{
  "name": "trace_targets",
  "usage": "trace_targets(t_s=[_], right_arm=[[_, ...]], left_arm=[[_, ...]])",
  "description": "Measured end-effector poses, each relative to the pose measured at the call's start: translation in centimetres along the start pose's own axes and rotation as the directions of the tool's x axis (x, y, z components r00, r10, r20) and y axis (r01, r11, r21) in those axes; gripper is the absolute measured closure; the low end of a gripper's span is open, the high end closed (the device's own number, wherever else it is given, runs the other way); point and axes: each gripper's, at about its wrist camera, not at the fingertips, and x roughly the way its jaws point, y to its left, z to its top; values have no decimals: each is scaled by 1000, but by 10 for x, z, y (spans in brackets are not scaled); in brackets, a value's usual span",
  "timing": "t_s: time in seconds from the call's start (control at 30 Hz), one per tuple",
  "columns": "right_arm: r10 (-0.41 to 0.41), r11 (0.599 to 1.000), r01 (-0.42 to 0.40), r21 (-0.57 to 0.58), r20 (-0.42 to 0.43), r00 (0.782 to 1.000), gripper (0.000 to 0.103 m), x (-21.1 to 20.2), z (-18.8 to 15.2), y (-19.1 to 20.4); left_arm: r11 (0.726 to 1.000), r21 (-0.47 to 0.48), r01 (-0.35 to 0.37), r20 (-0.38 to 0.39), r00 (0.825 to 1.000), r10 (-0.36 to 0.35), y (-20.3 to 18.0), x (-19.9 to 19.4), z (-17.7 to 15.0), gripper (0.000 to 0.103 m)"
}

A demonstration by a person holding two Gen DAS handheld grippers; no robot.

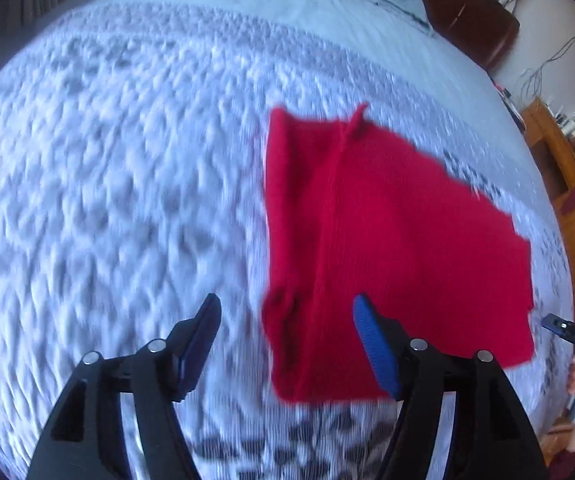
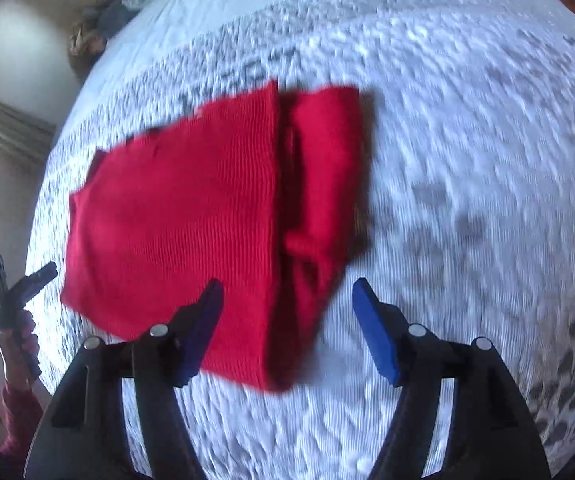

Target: Fold small clothes

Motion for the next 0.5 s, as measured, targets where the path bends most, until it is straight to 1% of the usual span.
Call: trace_targets(t_s=[0.07,0.13,0.2,0.23,0.3,0.33,0.37,0.4,0.43,0.47,0.5], right_arm=[[22,1000,-22,4,-46,999,36,7,-16,1],[21,1000,-21,9,-72,997,36,17,-26,3],[59,998,-56,33,-93,994,36,26,-30,5],[84,995,-79,53,-101,991,35,31,-31,6],[81,995,-74,72,-99,992,36,40,-30,8],[78,995,-71,73,-92,993,38,44,-29,10],[79,994,-72,80,-82,993,47,45,-29,11],[91,993,-84,88,-79,993,59,46,-27,12],[115,989,-107,98,-80,990,66,47,-26,13],[142,985,-133,111,-84,986,79,49,-26,14],[161,981,-149,120,-94,983,90,52,-25,13]], left_arm=[[999,-11,46,-30,998,-46,-1,3,-13,34],[998,-22,57,-41,997,-58,-5,8,-18,34],[994,-42,101,-82,991,-104,-11,21,-19,33],[995,-45,88,-81,993,-91,-15,25,-18,30],[997,-41,64,-85,994,-67,-22,33,-16,30],[998,-51,49,-81,995,-53,-23,35,-14,34],[998,-60,25,-79,996,-30,-24,36,-13,49],[998,-64,1,-80,997,-6,-25,36,-12,58],[997,-76,15,-84,996,-22,-25,35,-12,80],[994,-97,49,-92,994,-58,-25,36,-12,83],[991,-120,53,-98,993,-65,-24,36,-12,84]])
